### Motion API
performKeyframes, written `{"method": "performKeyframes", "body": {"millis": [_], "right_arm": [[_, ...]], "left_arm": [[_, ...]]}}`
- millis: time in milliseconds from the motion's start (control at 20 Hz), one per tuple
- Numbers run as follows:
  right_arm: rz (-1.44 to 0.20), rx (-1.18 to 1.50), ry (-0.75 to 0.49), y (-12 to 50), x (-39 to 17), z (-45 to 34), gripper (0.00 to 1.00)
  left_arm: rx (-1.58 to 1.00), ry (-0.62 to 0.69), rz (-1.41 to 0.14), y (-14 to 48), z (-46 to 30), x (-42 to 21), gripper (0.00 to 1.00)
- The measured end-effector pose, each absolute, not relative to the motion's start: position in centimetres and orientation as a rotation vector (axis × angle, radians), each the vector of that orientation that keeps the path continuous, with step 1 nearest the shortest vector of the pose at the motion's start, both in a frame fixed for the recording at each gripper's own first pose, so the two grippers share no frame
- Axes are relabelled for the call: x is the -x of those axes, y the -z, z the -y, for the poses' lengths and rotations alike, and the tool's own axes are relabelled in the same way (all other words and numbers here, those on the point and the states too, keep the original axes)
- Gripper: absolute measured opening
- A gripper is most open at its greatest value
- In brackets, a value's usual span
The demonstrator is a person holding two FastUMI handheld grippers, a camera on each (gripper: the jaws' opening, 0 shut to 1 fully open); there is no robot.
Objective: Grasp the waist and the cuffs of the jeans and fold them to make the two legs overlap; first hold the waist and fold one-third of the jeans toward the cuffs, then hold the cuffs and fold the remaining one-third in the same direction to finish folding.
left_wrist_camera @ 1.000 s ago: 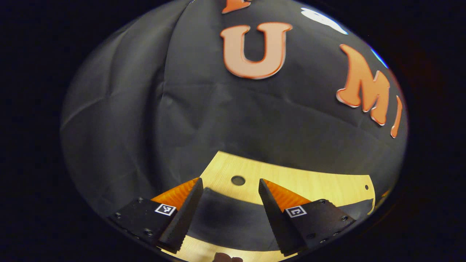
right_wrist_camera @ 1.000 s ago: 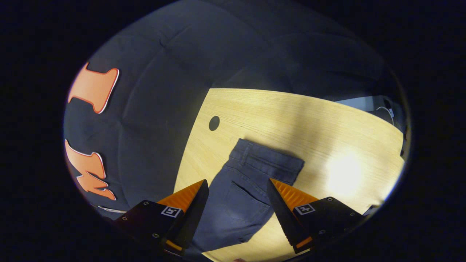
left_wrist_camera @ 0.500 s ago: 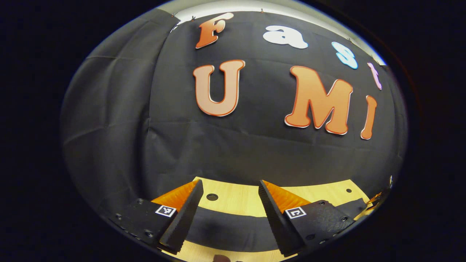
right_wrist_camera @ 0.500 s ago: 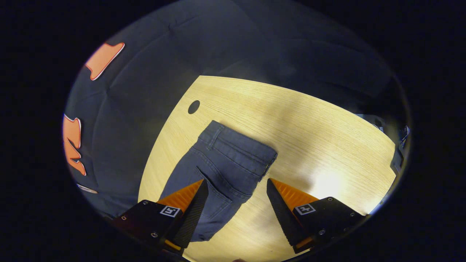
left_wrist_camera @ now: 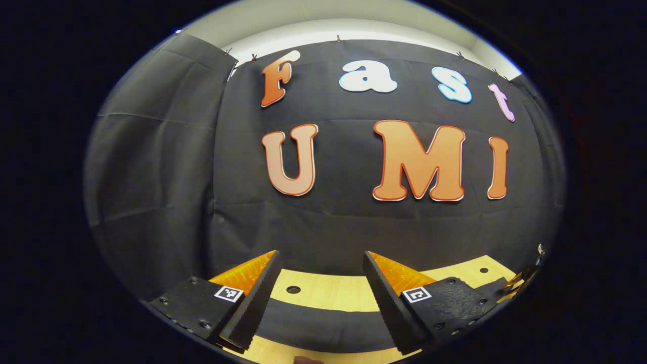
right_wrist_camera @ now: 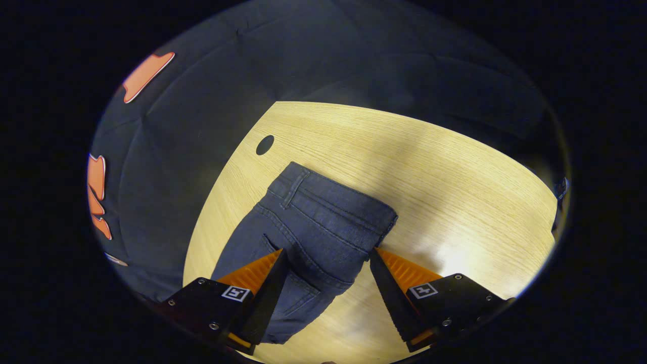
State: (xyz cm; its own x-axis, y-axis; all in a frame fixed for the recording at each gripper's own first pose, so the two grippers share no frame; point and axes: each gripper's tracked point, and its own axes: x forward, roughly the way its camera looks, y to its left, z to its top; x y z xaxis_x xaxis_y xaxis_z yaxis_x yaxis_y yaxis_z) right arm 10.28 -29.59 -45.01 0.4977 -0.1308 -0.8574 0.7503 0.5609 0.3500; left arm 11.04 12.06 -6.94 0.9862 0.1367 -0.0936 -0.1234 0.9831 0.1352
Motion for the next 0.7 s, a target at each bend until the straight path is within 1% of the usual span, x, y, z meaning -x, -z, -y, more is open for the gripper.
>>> {"method": "performKeyframes", "body": {"millis": [50,100,150,200,250,350,450,500,550,600,700], "right_arm": [[-0.859,-0.786,0.626,45.0,-10.5,30.0,0.98],[-0.851,-0.78,0.628,45.1,-10.6,30.3,0.96],[-0.827,-0.764,0.635,45.0,-10.5,30.7,0.84],[-0.81,-0.751,0.633,45.2,-10.5,30.8,0.88],[-0.806,-0.724,0.625,45.4,-10.5,30.8,0.81],[-0.819,-0.713,0.6,46.0,-11.0,30.0,0.58],[-0.814,-0.747,0.618,46.4,-11.6,29.8,0.38],[-0.802,-0.753,0.615,45.8,-11.4,30.0,0.37],[-0.795,-0.764,0.64,45.8,-11.7,30.3,0.33],[-0.798,-0.761,0.634,45.5,-11.5,29.7,0.22],[-0.807,-0.762,0.642,45.3,-11.5,29.5,0.22]], "left_arm": [[-0.127,-0.128,-0.114,7.4,-11.4,-10.8,0.99],[-0.125,-0.126,-0.12,7.5,-10.9,-10.4,0.99],[-0.118,-0.12,-0.131,7.8,-10.3,-10.1,0.98],[-0.115,-0.112,-0.142,8.2,-9.6,-9.8,0.99],[-0.119,-0.104,-0.154,8.6,-9.2,-9.6,0.99],[-0.132,-0.087,-0.206,10.3,-8.1,-9.2,0.98],[-0.14,-0.076,-0.238,11.3,-7.1,-8.7,0.96],[-0.15,-0.073,-0.247,11.5,-6.8,-8.4,0.98],[-0.164,-0.07,-0.255,11.8,-6.5,-8.1,0.98],[-0.179,-0.066,-0.261,12.0,-6.2,-7.8,0.96],[-0.189,-0.058,-0.268,12.5,-5.5,-7.3,0.98]]}}
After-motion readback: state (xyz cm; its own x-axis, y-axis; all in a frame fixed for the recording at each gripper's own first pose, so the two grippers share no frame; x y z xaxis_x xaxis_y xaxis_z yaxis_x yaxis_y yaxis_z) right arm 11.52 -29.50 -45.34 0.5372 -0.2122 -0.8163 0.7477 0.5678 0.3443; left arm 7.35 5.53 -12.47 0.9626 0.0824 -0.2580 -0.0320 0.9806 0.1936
